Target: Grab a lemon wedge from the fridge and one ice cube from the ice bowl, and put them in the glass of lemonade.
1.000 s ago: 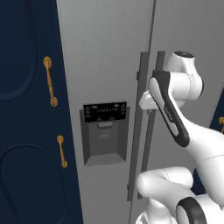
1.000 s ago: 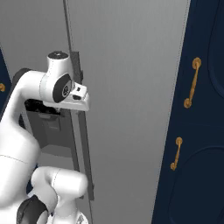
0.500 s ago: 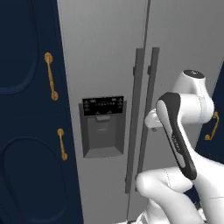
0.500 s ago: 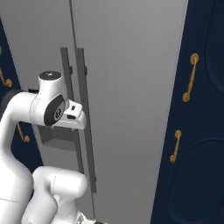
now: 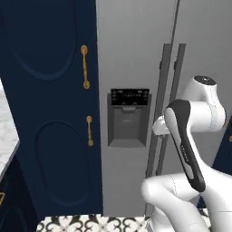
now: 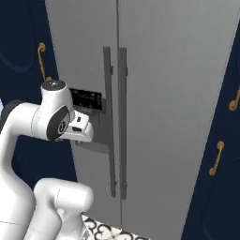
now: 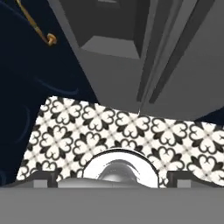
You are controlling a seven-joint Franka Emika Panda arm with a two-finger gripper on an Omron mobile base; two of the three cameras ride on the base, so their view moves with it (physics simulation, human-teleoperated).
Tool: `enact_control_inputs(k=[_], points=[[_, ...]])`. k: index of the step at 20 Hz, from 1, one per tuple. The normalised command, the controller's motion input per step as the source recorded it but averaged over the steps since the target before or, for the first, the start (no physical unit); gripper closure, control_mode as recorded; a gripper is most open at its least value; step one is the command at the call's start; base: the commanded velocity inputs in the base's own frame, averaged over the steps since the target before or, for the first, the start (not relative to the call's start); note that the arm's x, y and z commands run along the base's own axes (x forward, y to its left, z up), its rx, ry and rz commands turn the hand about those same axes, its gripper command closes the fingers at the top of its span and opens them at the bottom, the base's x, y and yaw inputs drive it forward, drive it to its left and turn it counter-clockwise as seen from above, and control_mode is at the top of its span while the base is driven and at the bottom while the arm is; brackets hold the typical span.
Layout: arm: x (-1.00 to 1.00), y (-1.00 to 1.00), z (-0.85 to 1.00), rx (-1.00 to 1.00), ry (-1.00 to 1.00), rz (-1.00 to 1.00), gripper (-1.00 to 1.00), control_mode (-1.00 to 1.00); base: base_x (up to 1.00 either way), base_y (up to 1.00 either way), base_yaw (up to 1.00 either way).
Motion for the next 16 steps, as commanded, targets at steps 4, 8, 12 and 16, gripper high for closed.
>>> enact_control_inputs(k=[4, 8, 12, 16], points=[[0.0, 0.0, 0.0, 0.0, 0.0, 0.0, -1.0, 1.0, 0.12, 0.43, 0.49], [0.0, 0.0, 0.0, 0.0, 0.0, 0.0, -1.0, 1.0, 0.38, 0.41, 0.55], [0.0, 0.0, 0.0, 0.0, 0.0, 0.0, -1.0, 1.0, 0.54, 0.4, 0.57], [0.0, 0.0, 0.0, 0.0, 0.0, 0.0, -1.0, 1.0, 0.64, 0.24, 0.6]])
